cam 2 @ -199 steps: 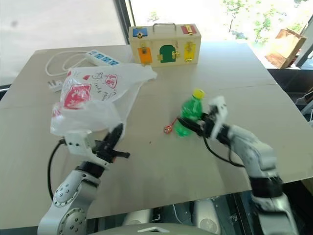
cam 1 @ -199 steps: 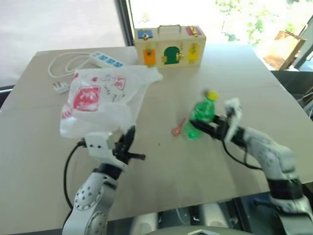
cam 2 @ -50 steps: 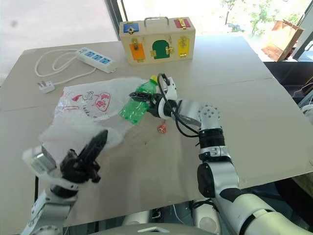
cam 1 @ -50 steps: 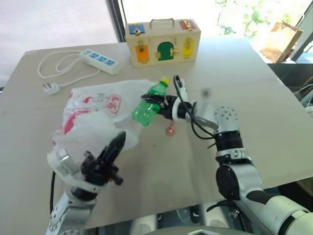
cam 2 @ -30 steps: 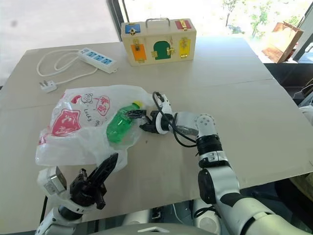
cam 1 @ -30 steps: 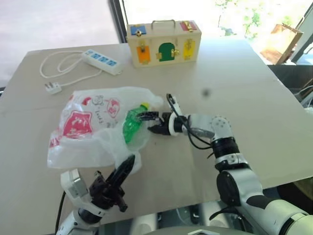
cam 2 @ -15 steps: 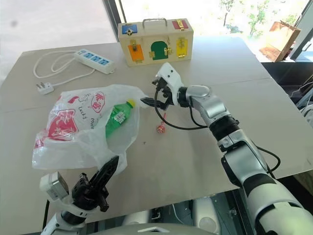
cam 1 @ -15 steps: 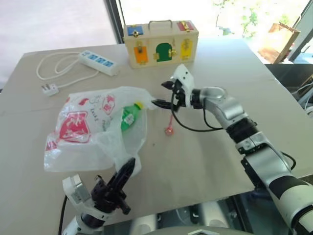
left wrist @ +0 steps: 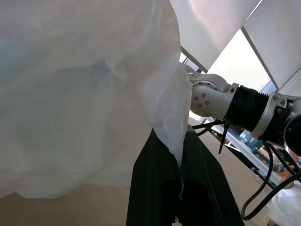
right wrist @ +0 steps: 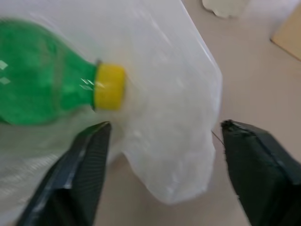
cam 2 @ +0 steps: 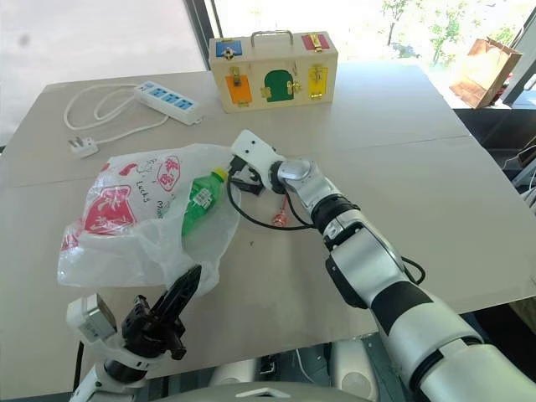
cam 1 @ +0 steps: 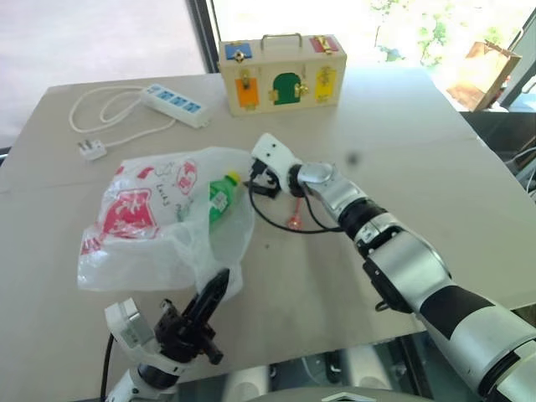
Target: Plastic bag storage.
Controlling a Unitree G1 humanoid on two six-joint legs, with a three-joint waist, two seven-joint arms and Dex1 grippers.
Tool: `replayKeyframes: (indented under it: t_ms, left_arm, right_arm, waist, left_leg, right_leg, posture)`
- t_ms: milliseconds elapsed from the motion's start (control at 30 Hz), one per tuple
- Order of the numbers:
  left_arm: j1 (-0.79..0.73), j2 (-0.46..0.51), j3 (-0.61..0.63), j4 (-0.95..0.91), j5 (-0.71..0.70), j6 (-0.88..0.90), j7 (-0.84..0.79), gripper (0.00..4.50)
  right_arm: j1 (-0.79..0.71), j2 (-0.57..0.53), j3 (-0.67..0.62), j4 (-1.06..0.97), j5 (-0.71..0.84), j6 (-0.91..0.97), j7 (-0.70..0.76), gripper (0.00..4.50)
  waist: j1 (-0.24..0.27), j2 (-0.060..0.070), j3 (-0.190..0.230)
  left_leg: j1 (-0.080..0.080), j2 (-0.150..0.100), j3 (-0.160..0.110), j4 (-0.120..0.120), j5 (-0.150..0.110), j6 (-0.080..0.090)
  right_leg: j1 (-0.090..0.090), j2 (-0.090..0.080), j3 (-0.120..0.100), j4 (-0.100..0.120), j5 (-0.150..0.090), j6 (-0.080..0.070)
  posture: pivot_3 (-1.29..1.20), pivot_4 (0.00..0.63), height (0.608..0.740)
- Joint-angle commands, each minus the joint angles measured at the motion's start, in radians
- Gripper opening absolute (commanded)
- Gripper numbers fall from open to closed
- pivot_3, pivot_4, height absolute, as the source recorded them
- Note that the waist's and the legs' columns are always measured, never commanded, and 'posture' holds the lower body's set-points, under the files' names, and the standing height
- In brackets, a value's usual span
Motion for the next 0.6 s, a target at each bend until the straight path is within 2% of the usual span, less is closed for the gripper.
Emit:
replayKeyframes:
  t_ms: [33,67,167,433,533,600]
  left_arm:
    - [0.011,-0.005,0.0,-0.024,0.006,-0.023,0.0,0.0]
    - [0.011,-0.005,-0.001,-0.023,0.007,-0.023,0.001,0.0]
    - [0.002,-0.003,-0.003,-0.021,0.008,-0.021,0.004,0.0]
    - [-0.002,0.024,0.027,-0.021,-0.009,-0.009,0.004,0.0]
    - [0.0,0.031,0.035,-0.021,-0.013,-0.009,0.005,0.0]
    - [0.002,0.032,0.036,-0.019,-0.015,-0.01,0.004,0.0]
  right_arm:
    - [-0.014,-0.005,-0.036,-0.005,-0.025,-0.026,-0.01,1.96]
    - [-0.013,-0.006,-0.041,-0.003,-0.033,-0.027,-0.008,1.39]
    - [-0.008,-0.005,-0.072,-0.002,-0.03,-0.019,0.006,0.06]
    - [0.001,0.018,-0.149,-0.021,-0.012,-0.02,0.121,0.06]
    - [-0.001,-0.011,-0.154,-0.03,-0.014,0.009,0.23,0.85]
    - [0.005,-0.042,-0.128,-0.036,-0.046,-0.006,0.275,1.86]
  waist:
    - [-0.002,0.0,0.0]
    - [-0.003,0.0,0.0]
    - [-0.003,0.0,0.0]
    - [-0.002,0.0,0.0]
    - [-0.001,0.0,0.0]
    - [0.001,0.0,0.0]
  left_leg:
    - [0.0,0.0,0.0,0.0,0.0,0.0]
    - [0.0,0.0,0.0,0.0,0.0,0.0]
    - [0.001,0.0,0.0,0.0,-0.001,0.001]
    - [0.0,0.0,0.0,0.0,-0.001,0.001]
    - [0.001,0.001,0.0,0.0,-0.001,0.001]
    - [0.0,0.0,0.0,0.0,-0.001,0.001]
  right_leg:
    - [0.0,0.0,0.0,0.0,0.0,0.0]
    - [0.0,0.001,0.0,0.0,0.0,0.0]
    - [0.0,0.001,-0.001,0.001,0.001,0.001]
    - [0.0,0.001,0.0,0.001,0.001,0.002]
    - [0.0,0.001,-0.001,0.001,0.001,0.002]
    - [0.0,0.001,-0.001,0.001,0.001,0.002]
  posture:
    - [0.0,0.15,0.74]
    - [0.0,0.15,0.74]
    - [0.0,0.15,0.74]
    - [0.0,0.15,0.74]
    - [0.0,0.15,0.74]
    - [0.0,0.15,0.74]
